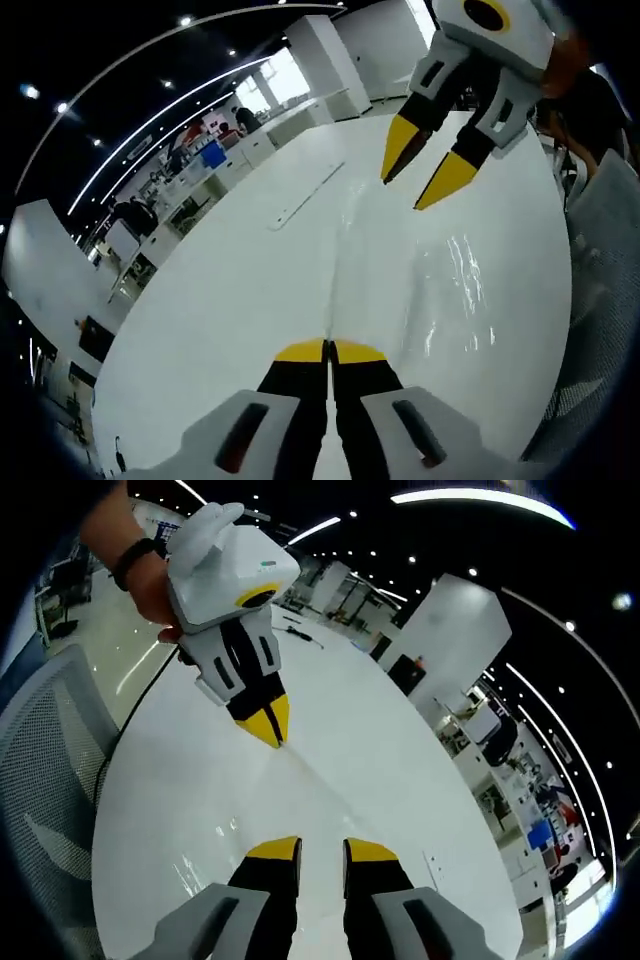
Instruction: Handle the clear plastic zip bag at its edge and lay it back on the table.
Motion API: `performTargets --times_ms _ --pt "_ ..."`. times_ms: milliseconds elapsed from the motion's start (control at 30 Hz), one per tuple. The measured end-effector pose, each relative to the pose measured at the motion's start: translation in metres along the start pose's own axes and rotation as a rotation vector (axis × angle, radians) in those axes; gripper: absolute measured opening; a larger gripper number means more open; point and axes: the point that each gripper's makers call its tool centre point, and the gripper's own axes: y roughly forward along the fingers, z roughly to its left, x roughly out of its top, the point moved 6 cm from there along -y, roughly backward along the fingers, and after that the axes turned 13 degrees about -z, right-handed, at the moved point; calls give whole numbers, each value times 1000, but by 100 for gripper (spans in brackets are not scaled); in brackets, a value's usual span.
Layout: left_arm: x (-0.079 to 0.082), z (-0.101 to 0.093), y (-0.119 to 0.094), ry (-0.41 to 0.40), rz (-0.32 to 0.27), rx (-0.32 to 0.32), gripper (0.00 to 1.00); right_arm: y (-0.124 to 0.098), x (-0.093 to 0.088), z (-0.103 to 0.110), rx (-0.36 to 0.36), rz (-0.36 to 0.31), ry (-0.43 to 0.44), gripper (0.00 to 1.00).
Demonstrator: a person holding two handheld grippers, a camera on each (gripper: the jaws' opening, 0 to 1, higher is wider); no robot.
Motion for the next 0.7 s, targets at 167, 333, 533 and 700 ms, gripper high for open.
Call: performTargets --times_ms 167,333,533,700 --pt "15 8 2 73 -19 11 0 8 21 -5 -11 -41 -28 13" --pt "32 9 2 156 -48 12 0 15 36 -8 -8 -67 -84 13" --pt "51 21 1 225 -91 49 0 19 47 -22 -32 -93 -102 12" --pt "48 8 1 311 -80 10 0 20 49 -20 -14 -96 -131 12"
